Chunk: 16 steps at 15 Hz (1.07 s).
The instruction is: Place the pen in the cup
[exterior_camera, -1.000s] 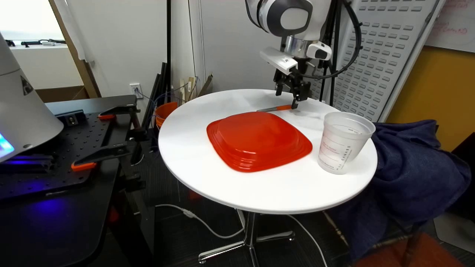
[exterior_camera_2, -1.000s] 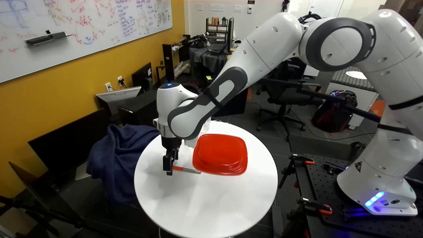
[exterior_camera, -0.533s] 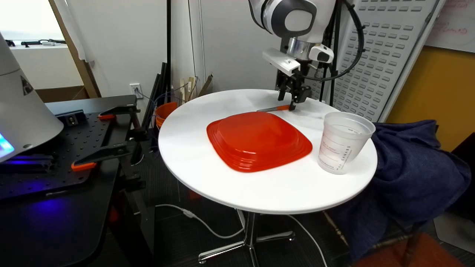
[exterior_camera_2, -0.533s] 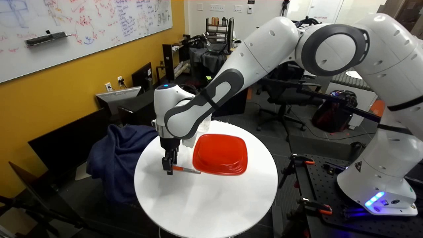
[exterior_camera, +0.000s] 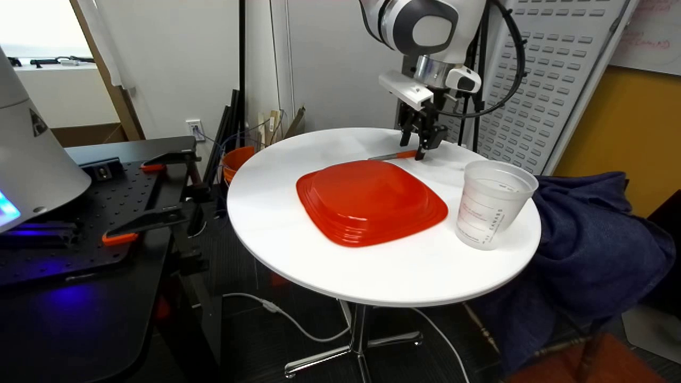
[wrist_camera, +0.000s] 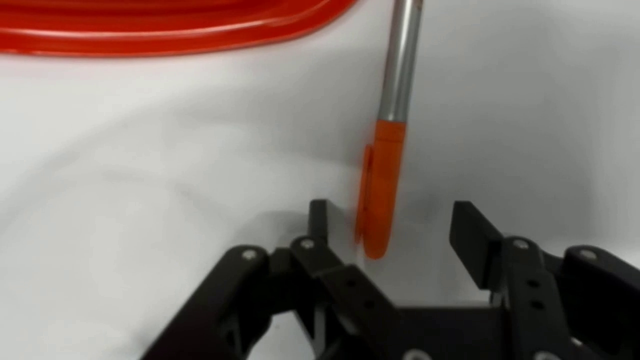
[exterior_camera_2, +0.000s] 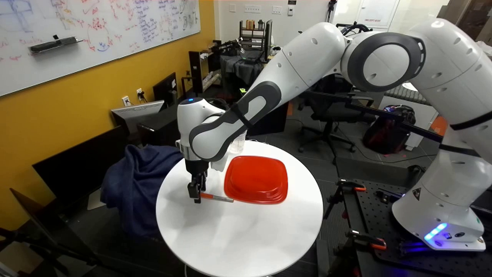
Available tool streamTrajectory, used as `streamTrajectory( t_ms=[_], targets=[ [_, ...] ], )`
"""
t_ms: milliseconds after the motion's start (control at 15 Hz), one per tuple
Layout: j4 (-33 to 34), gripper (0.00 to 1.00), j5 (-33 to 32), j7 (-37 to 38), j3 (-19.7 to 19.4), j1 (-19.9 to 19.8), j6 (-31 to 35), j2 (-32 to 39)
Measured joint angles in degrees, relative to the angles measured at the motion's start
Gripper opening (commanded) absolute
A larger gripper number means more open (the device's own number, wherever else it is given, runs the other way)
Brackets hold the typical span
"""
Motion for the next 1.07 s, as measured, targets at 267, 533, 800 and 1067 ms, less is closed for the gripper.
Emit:
streamTrajectory(
  t_ms=[267, 533, 800, 1067],
  targets=[
    [0.58, 0.02, 0.00, 0.00, -0.38, 0.00, -0.30, 0.09],
    [0.72, 0.05, 0.00, 0.00, -0.47, 0.00, -0.36, 0.19],
    [0.80, 0.05, 0.00, 0.00, -0.54, 0.06, -0.44, 0.22],
    [1.00, 0.05, -0.03, 0.11, -1.35, 0.70, -0.11, 0.08]
  ],
)
